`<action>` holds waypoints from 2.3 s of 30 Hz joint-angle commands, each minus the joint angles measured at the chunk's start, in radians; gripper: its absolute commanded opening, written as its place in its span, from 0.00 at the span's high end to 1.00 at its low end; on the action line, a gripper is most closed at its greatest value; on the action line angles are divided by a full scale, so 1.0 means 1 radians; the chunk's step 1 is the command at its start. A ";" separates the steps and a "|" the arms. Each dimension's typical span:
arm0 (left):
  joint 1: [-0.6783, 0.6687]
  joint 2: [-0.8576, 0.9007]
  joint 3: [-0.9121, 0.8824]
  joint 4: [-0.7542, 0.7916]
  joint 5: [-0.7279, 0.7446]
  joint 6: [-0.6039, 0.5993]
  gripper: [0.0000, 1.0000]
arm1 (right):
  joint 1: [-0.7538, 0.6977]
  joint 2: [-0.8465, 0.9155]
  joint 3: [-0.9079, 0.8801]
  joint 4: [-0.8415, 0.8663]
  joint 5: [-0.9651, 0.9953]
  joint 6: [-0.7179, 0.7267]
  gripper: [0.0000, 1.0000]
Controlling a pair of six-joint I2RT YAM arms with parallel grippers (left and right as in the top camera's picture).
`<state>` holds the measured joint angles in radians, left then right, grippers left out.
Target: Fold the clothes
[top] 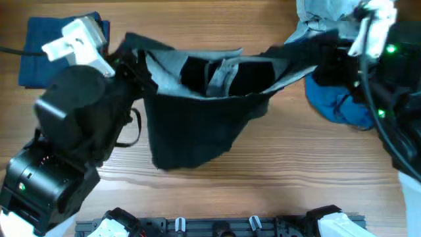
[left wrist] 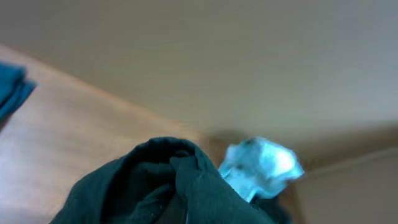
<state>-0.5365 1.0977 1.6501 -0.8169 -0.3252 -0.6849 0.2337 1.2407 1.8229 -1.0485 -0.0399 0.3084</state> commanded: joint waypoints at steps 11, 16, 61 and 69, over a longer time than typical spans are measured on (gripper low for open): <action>0.017 -0.045 0.017 -0.268 -0.069 -0.003 0.96 | -0.026 0.132 0.077 -0.171 0.082 -0.018 0.96; 0.018 0.005 0.017 -0.320 -0.076 -0.003 0.96 | -0.026 0.225 0.077 -0.239 0.061 -0.047 0.92; 0.018 0.305 0.016 -0.358 -0.249 0.024 0.96 | -0.084 0.883 0.013 -0.198 -0.408 -0.439 0.41; 0.018 0.305 0.016 -0.345 -0.249 0.024 0.96 | -0.085 0.883 -0.137 -0.096 -0.462 -0.439 0.64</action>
<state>-0.5270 1.4212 1.6505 -1.1736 -0.5350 -0.6739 0.1486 2.1117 1.7447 -1.1793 -0.4419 -0.1257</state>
